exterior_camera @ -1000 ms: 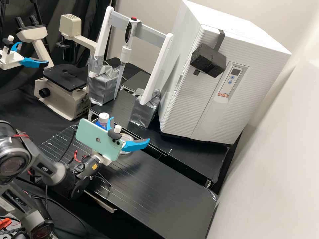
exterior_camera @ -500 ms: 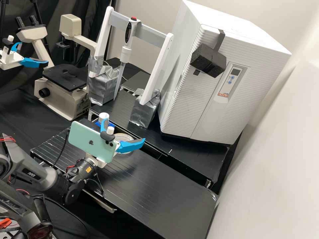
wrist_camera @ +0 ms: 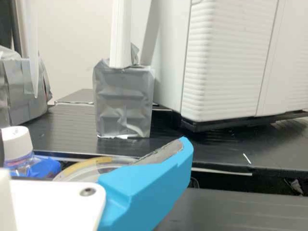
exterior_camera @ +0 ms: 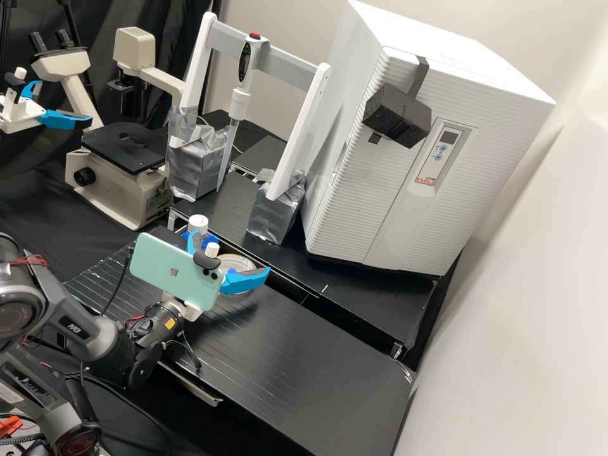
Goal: Open the lid
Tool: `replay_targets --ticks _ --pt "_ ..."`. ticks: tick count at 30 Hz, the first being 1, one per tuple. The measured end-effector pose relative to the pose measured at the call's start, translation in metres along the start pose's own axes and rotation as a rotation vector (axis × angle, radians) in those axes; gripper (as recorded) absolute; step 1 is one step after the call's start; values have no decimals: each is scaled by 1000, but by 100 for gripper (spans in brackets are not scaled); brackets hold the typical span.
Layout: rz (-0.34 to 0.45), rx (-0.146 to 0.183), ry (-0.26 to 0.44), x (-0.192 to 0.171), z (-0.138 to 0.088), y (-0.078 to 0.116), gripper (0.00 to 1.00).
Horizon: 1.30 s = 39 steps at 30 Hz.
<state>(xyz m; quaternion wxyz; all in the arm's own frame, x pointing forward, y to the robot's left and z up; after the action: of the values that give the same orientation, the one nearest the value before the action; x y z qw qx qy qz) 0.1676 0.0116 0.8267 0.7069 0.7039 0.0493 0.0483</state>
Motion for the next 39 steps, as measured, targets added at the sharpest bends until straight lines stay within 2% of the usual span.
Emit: replay_targets --ticks 6,35,36,39 --pt "-28 -21 -13 2 3 -4 100" --pt "-50 -2 -71 4 15 -8 100" --pt "-50 -2 -71 4 15 -8 0" --pt "-50 -2 -71 4 15 -8 0"
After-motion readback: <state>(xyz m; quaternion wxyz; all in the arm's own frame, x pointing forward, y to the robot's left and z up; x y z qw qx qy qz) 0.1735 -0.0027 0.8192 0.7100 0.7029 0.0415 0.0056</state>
